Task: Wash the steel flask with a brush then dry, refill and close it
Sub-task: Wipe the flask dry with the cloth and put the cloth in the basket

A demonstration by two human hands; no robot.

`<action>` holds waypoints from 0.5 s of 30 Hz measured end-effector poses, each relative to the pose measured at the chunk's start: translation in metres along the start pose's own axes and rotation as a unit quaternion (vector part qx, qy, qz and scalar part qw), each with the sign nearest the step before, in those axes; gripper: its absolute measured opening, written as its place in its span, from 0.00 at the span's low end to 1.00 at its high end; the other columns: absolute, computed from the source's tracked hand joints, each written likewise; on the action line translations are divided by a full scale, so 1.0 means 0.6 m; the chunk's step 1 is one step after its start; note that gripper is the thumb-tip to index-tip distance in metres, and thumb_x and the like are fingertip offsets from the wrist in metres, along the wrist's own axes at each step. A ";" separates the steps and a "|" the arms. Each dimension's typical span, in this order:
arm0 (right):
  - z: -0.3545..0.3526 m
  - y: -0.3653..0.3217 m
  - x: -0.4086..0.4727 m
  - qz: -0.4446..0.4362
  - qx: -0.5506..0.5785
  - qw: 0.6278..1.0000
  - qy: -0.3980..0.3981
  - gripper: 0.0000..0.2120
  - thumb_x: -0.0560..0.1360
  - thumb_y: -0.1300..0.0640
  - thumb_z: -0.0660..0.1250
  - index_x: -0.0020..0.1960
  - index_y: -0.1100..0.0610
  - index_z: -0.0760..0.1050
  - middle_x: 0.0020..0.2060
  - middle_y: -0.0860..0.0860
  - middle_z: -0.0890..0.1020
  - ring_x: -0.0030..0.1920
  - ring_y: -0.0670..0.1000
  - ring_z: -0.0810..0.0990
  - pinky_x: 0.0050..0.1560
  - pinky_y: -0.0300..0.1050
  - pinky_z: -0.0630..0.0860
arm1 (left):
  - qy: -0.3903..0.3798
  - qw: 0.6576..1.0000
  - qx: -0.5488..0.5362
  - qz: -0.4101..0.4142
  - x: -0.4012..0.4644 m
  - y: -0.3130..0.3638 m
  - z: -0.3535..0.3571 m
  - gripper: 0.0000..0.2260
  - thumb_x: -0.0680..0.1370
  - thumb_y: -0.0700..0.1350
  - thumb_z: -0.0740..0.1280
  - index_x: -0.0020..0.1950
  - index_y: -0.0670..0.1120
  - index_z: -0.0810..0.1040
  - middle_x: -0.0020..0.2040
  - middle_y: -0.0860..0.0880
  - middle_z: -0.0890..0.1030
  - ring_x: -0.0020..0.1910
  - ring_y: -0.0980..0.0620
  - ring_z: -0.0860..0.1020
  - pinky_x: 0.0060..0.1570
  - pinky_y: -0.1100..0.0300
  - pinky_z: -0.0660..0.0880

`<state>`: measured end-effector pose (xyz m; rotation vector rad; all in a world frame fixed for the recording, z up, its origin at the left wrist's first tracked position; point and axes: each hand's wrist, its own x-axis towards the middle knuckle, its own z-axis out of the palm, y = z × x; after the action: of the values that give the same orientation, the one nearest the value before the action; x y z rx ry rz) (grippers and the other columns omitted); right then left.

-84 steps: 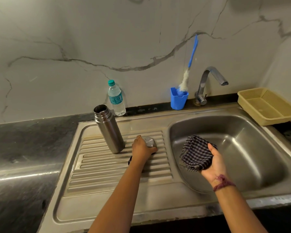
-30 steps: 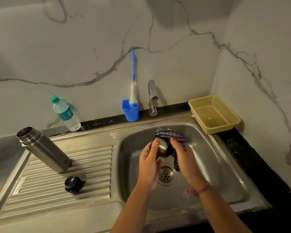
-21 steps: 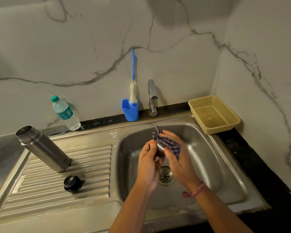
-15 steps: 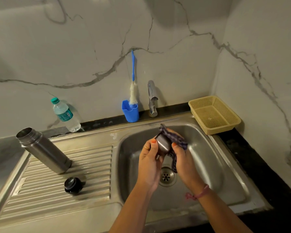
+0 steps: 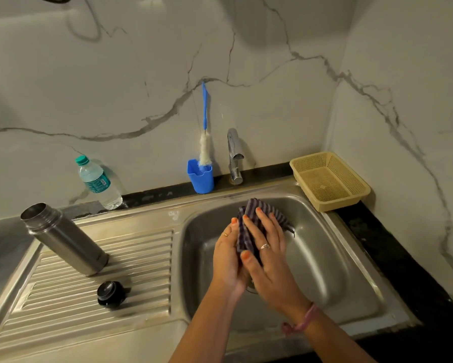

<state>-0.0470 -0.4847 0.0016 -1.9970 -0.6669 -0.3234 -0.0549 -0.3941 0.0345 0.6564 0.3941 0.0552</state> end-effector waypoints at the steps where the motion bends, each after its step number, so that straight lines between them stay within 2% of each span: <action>1: 0.002 0.003 0.002 0.012 0.016 1.000 0.021 0.26 0.79 0.37 0.47 0.73 0.44 0.62 0.74 0.44 0.58 0.75 0.48 0.53 0.74 0.40 0.52 | -0.004 1.000 0.010 0.000 -0.001 -0.004 -0.001 0.22 0.76 0.47 0.66 0.66 0.36 0.77 0.62 0.36 0.80 0.63 0.39 0.78 0.71 0.42 0.68; 3: -0.002 0.001 0.027 0.072 0.104 0.989 0.070 0.27 0.78 0.35 0.45 0.67 0.46 0.70 0.68 0.47 0.68 0.69 0.46 0.65 0.69 0.39 0.63 | 0.000 0.999 0.043 0.014 -0.007 -0.012 -0.003 0.15 0.79 0.45 0.65 0.58 0.37 0.81 0.55 0.38 0.83 0.55 0.43 0.80 0.69 0.44 0.70; 4: -0.011 -0.001 0.045 0.127 0.173 0.973 0.082 0.26 0.78 0.34 0.47 0.62 0.48 0.73 0.62 0.49 0.74 0.62 0.43 0.73 0.61 0.37 0.70 | 0.009 0.998 0.052 0.021 -0.010 -0.014 -0.002 0.12 0.80 0.43 0.64 0.55 0.37 0.82 0.52 0.39 0.83 0.52 0.45 0.80 0.68 0.45 0.70; 6: -0.022 0.001 0.073 0.212 0.275 0.935 0.066 0.16 0.80 0.43 0.54 0.54 0.51 0.75 0.49 0.51 0.79 0.48 0.43 0.79 0.45 0.31 0.74 | 0.012 0.998 0.057 0.023 -0.014 -0.016 -0.002 0.10 0.81 0.42 0.63 0.49 0.39 0.83 0.47 0.42 0.84 0.49 0.48 0.80 0.66 0.48 0.71; 7: -0.025 -0.002 0.077 0.206 0.257 0.942 0.058 0.12 0.80 0.47 0.55 0.53 0.51 0.75 0.48 0.50 0.79 0.48 0.45 0.79 0.45 0.32 0.74 | 0.009 0.998 0.061 0.025 -0.014 -0.014 -0.001 0.10 0.81 0.42 0.63 0.48 0.39 0.82 0.46 0.43 0.84 0.48 0.49 0.80 0.65 0.49 0.71; 8: -0.025 -0.005 0.073 0.172 0.191 0.964 0.067 0.11 0.79 0.49 0.55 0.54 0.50 0.75 0.50 0.49 0.79 0.51 0.46 0.78 0.49 0.35 0.75 | 0.004 0.997 0.067 0.029 -0.013 -0.010 -0.001 0.09 0.80 0.43 0.64 0.48 0.40 0.82 0.45 0.43 0.83 0.47 0.49 0.79 0.64 0.49 0.71; 10: -0.008 -0.005 0.046 0.070 0.042 0.992 0.094 0.16 0.78 0.49 0.54 0.61 0.52 0.73 0.59 0.48 0.76 0.60 0.47 0.74 0.60 0.42 0.71 | 0.002 0.997 0.070 0.023 -0.010 -0.002 -0.002 0.08 0.77 0.46 0.66 0.47 0.42 0.82 0.43 0.44 0.81 0.44 0.49 0.78 0.56 0.50 0.74; 12: 0.014 0.002 0.019 0.023 -0.080 0.991 0.102 0.19 0.78 0.50 0.54 0.66 0.54 0.70 0.65 0.49 0.72 0.66 0.50 0.70 0.65 0.44 0.67 | 0.010 0.997 0.075 0.006 -0.010 0.000 -0.002 0.11 0.78 0.46 0.66 0.52 0.41 0.83 0.46 0.42 0.82 0.46 0.47 0.79 0.58 0.48 0.75; 13: 0.019 0.007 0.016 0.025 -0.108 0.989 0.100 0.19 0.78 0.50 0.54 0.67 0.54 0.70 0.66 0.50 0.71 0.66 0.50 0.69 0.64 0.44 0.66 | 0.015 0.996 0.083 0.002 -0.011 -0.001 -0.004 0.12 0.80 0.46 0.65 0.55 0.40 0.83 0.48 0.42 0.83 0.48 0.46 0.80 0.60 0.47 0.75; 15: 0.014 0.012 0.027 0.053 -0.080 0.992 0.087 0.17 0.77 0.50 0.54 0.63 0.53 0.71 0.62 0.49 0.74 0.61 0.50 0.72 0.61 0.37 0.67 | 0.017 0.993 0.114 0.009 -0.017 -0.004 -0.004 0.12 0.82 0.44 0.63 0.52 0.40 0.84 0.46 0.43 0.84 0.46 0.48 0.81 0.55 0.50 0.76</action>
<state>-0.0300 -0.4749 0.0003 -2.1176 -0.4344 -0.4951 -0.0655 -0.3962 0.0346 0.8846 0.4309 0.0386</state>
